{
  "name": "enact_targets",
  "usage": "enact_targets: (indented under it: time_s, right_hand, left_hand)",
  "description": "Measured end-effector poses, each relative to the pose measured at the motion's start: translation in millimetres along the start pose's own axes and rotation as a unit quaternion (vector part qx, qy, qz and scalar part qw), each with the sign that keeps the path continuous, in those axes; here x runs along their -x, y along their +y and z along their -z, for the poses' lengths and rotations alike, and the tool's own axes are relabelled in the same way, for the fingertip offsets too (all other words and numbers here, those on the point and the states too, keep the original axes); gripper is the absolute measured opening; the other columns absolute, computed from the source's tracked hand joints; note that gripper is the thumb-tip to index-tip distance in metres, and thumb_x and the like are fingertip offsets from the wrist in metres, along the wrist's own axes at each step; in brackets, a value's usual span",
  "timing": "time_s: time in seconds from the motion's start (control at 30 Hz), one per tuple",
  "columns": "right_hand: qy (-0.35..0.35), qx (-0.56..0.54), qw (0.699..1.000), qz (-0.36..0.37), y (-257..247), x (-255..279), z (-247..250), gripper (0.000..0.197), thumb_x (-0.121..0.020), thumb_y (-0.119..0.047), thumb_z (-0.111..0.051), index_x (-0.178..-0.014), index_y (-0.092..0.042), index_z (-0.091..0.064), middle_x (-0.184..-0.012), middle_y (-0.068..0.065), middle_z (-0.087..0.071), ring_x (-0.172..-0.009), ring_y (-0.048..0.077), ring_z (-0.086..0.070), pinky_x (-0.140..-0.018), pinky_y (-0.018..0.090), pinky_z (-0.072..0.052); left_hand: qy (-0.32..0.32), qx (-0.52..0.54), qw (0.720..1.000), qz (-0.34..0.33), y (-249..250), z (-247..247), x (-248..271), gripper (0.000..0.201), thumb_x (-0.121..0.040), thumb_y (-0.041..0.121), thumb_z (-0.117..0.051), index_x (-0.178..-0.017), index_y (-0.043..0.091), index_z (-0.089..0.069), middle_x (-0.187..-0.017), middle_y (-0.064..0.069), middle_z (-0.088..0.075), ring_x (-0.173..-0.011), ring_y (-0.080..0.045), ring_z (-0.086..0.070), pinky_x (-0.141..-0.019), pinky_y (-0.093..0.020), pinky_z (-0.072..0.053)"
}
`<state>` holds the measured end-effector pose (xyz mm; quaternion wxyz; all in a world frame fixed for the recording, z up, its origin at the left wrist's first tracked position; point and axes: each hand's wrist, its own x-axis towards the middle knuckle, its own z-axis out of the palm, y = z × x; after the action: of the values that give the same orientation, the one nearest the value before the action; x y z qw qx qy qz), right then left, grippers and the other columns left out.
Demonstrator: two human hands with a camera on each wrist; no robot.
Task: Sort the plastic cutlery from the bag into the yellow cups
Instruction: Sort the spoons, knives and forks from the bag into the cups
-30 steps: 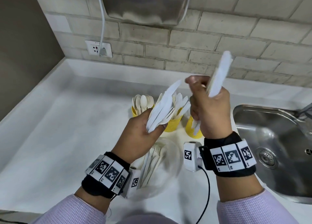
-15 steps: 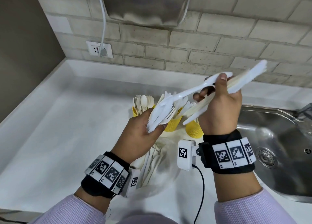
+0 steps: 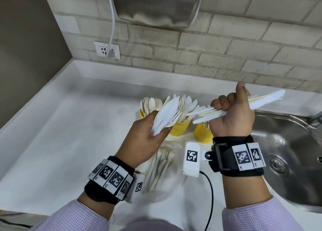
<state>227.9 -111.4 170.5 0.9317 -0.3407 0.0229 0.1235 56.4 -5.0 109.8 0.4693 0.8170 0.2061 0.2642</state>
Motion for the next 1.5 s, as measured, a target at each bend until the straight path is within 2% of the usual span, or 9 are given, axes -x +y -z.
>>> enact_targets:
  time_s: [0.17, 0.33, 0.43, 0.7, 0.87, 1.07, 1.27, 1.37, 1.5]
  right_hand:
    - [-0.124, 0.191, 0.974, 0.022, 2.4, 19.4, -3.6, 0.015, -0.099, -0.013, -0.064, -0.086, -0.015, -0.058, -0.053, -0.004, -0.027, -0.042, 0.012, -0.022, -0.043, 0.021, -0.024]
    - [-0.267, 0.434, 0.854, 0.102, 9.1, 34.9, 6.6, 0.011, -0.088, -0.021, -0.079, -0.082, -0.015, -0.072, -0.053, -0.004, -0.045, -0.046, 0.013, -0.040, -0.051, 0.024, -0.037]
    - [-0.296, 0.470, 0.822, 0.124, 10.6, 36.8, 9.2, 0.008, -0.088, -0.014, -0.080, -0.090, -0.010, -0.073, -0.050, -0.012, -0.043, -0.048, 0.010, -0.041, -0.054, 0.021, -0.040]
    - [-0.325, 0.395, 0.858, 0.040, 10.5, 31.3, 9.6, 0.005, -0.093, -0.006, -0.072, -0.089, -0.009, -0.070, -0.057, 0.002, -0.044, -0.044, 0.011, -0.037, -0.049, 0.020, -0.035]
    - [-0.317, 0.363, 0.876, 0.036, 14.5, 29.1, 8.2, 0.008, -0.091, -0.016, -0.066, -0.091, -0.008, -0.063, -0.054, -0.010, -0.043, -0.044, 0.013, -0.032, -0.050, 0.025, -0.029]
    - [-0.286, 0.320, 0.902, 0.045, 11.6, 25.6, 6.6, 0.008, -0.095, -0.019, -0.061, -0.091, -0.012, -0.060, -0.053, -0.008, -0.041, -0.042, 0.013, -0.032, -0.046, 0.023, -0.032]
    - [-0.314, 0.418, 0.849, 0.074, 12.5, 27.7, 12.6, 0.026, -0.093, -0.012, -0.073, -0.071, -0.017, -0.061, -0.051, -0.015, -0.048, -0.047, 0.007, -0.044, -0.052, 0.022, -0.038]
    - [-0.279, 0.389, 0.877, 0.049, 15.3, 27.6, 12.5, 0.031, -0.095, -0.019, -0.070, -0.069, -0.015, -0.054, -0.049, -0.009, -0.039, -0.043, 0.014, -0.033, -0.050, 0.028, -0.031]
    - [-0.240, 0.312, 0.919, 0.020, 15.8, 30.3, 9.3, 0.034, -0.100, -0.010, -0.063, -0.070, -0.013, -0.047, -0.051, 0.006, -0.029, -0.045, 0.018, -0.023, -0.046, 0.029, -0.024]
  left_hand:
    - [0.017, -0.013, 1.000, 0.004, 0.2, -2.2, -1.5, 0.017, -0.096, 0.027, -0.068, -0.112, 0.023, -0.066, -0.089, 0.013, -0.071, -0.081, -0.005, -0.065, -0.068, -0.013, -0.046]
    - [0.025, -0.008, 1.000, 0.014, -0.3, -3.6, -2.4, 0.018, -0.095, 0.029, -0.069, -0.112, 0.024, -0.067, -0.085, 0.010, -0.071, -0.076, -0.010, -0.065, -0.068, -0.024, -0.051]
    - [0.020, -0.011, 0.999, 0.023, -0.6, -4.2, -2.0, 0.024, -0.094, 0.035, -0.067, -0.117, 0.027, -0.066, -0.089, 0.008, -0.073, -0.078, -0.010, -0.067, -0.071, -0.031, -0.053]
    - [0.015, -0.037, 0.999, 0.016, -2.8, -5.4, -2.1, 0.026, -0.094, 0.033, -0.069, -0.119, 0.026, -0.065, -0.089, 0.010, -0.071, -0.077, -0.009, -0.066, -0.070, -0.029, -0.053]
    - [0.013, -0.033, 0.999, 0.013, -1.8, -6.4, -4.2, 0.027, -0.094, 0.035, -0.070, -0.119, 0.029, -0.065, -0.091, 0.011, -0.073, -0.080, -0.008, -0.067, -0.073, -0.030, -0.054]
    - [0.009, -0.044, 0.999, 0.013, -3.6, -7.1, -5.0, 0.023, -0.092, 0.033, -0.071, -0.115, 0.029, -0.065, -0.084, 0.011, -0.070, -0.075, -0.009, -0.064, -0.067, -0.026, -0.052]
    - [0.006, -0.068, 0.998, 0.013, -4.6, -8.9, -7.5, 0.019, -0.092, 0.035, -0.069, -0.110, 0.033, -0.062, -0.078, 0.015, -0.066, -0.069, -0.009, -0.061, -0.062, -0.026, -0.049]
    - [0.014, -0.074, 0.997, 0.011, -5.5, -9.2, -8.3, 0.021, -0.092, 0.036, -0.068, -0.112, 0.031, -0.062, -0.076, 0.015, -0.064, -0.068, -0.007, -0.060, -0.061, -0.024, -0.046]
    - [0.025, -0.080, 0.996, 0.009, -7.4, -8.4, -9.2, 0.023, -0.093, 0.034, -0.070, -0.114, 0.029, -0.062, -0.080, 0.013, -0.066, -0.070, -0.009, -0.062, -0.064, -0.027, -0.050]
